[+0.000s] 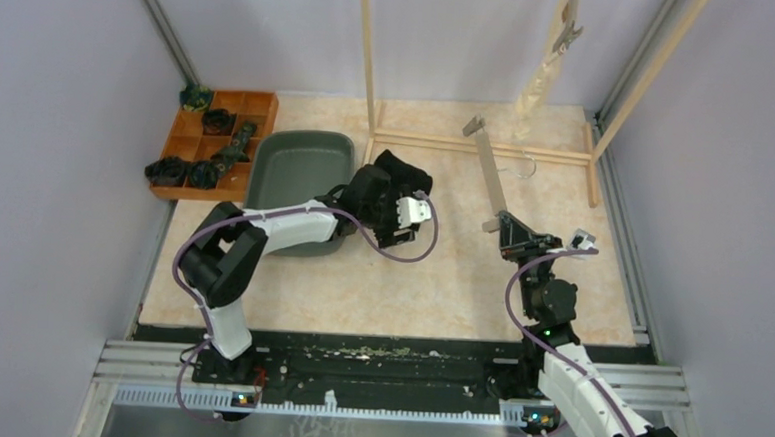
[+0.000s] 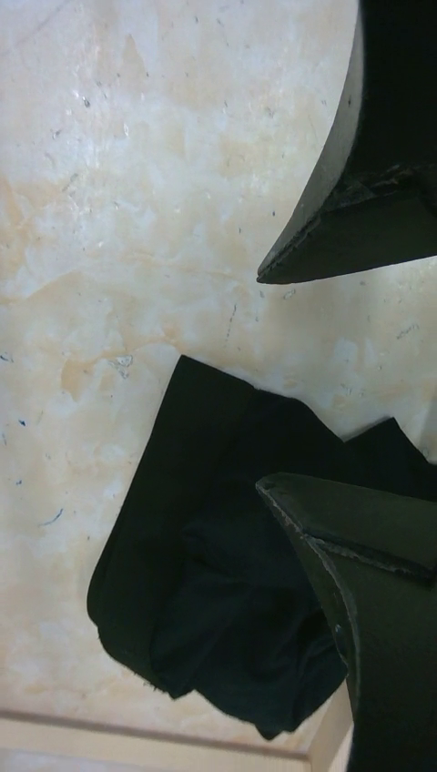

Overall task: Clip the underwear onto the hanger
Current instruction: Clamp the underwear onto the hanger.

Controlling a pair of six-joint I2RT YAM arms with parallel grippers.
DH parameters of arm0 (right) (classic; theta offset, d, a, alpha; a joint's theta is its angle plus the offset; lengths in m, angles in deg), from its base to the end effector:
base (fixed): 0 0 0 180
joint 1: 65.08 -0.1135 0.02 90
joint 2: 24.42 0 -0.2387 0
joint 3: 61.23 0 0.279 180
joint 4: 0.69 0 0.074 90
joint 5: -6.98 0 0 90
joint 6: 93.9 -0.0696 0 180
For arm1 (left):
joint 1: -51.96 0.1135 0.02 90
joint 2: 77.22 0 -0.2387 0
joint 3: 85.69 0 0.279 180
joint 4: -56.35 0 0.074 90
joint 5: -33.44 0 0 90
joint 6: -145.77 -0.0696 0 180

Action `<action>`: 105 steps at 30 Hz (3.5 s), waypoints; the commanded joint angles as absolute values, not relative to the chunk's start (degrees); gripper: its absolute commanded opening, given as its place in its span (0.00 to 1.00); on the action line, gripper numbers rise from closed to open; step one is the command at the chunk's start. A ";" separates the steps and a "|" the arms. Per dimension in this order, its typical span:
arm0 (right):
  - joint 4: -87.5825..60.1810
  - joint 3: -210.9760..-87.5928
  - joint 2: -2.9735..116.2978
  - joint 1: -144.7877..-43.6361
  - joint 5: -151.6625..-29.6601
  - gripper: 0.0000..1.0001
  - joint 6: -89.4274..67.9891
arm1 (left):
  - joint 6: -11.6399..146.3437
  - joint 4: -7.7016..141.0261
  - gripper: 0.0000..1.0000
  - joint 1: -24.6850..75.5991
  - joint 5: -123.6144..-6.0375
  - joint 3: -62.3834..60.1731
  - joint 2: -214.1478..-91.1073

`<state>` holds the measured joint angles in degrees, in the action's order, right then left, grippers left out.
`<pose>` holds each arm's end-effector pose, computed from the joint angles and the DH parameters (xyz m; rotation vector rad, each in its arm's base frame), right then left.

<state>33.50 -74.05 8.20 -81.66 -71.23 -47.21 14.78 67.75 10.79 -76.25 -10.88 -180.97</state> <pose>0.2141 0.0489 0.1830 0.4875 1.2735 0.7488 0.3062 -0.2989 0.1200 1.6133 1.5759 -0.3917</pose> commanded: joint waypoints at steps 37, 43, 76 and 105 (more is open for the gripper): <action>38.06 -68.91 6.46 -78.54 -71.85 0.00 -48.37 | 6.33 76.39 0.40 13.90 -82.36 2.37 -194.82; 38.20 -68.89 6.99 -78.25 -72.03 0.00 -48.72 | 7.36 79.26 0.22 13.90 -82.25 5.19 -197.10; 54.39 -70.33 31.35 -78.00 -74.12 0.00 -65.39 | 29.19 62.59 0.00 3.57 -63.44 -4.40 -183.96; 75.02 -73.92 59.69 -80.42 -73.29 0.00 -76.59 | 31.81 55.68 0.00 -6.50 -54.45 -11.52 -178.27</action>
<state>67.75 -74.05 59.57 -79.89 -74.33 -74.84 30.43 59.03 -5.41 -55.90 -10.29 -179.06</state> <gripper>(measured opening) 0.153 0.011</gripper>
